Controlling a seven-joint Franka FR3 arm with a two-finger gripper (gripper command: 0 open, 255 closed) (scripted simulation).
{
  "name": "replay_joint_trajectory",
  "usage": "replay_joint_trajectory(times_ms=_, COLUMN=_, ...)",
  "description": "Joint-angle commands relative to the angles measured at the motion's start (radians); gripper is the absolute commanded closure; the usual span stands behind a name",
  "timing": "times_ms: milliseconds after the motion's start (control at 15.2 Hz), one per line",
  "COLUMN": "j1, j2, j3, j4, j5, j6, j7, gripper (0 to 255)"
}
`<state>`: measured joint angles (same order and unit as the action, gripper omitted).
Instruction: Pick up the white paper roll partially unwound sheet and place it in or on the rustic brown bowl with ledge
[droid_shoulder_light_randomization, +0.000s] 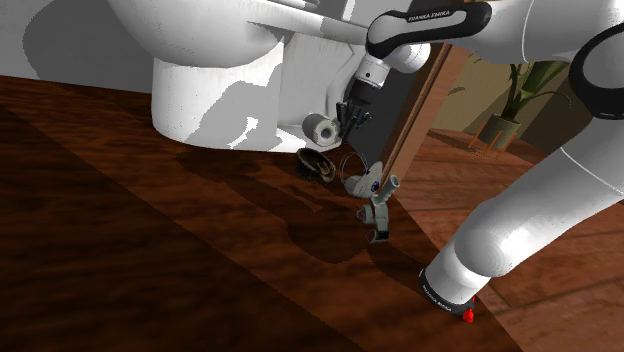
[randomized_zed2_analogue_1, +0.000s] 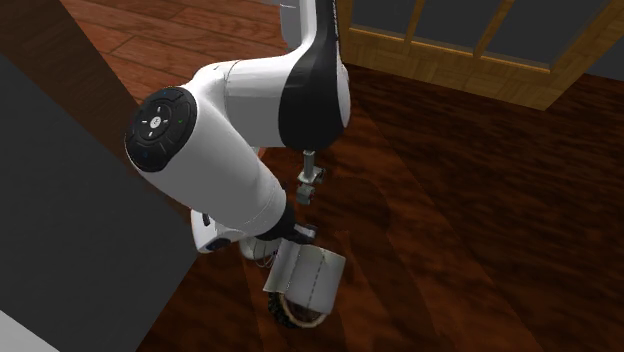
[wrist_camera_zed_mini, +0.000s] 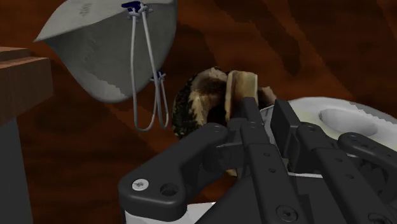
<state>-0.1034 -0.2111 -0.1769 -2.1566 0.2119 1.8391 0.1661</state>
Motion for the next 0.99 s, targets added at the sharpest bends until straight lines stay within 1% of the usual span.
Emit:
replay_joint_trajectory(times_ms=0, j1=0.000, j2=0.024, j3=-0.003, j4=0.001, j5=0.004, j6=0.022, j7=-0.010, gripper=255)
replay_joint_trajectory(times_ms=726, j1=0.003, j2=0.072, j3=-0.004, j4=-0.099, j5=0.026, j6=0.165, j7=-0.050, gripper=255)
replay_joint_trajectory(times_ms=924, j1=0.003, j2=0.075, j3=-0.004, j4=-0.104, j5=0.027, j6=0.173, j7=-0.052, gripper=255)
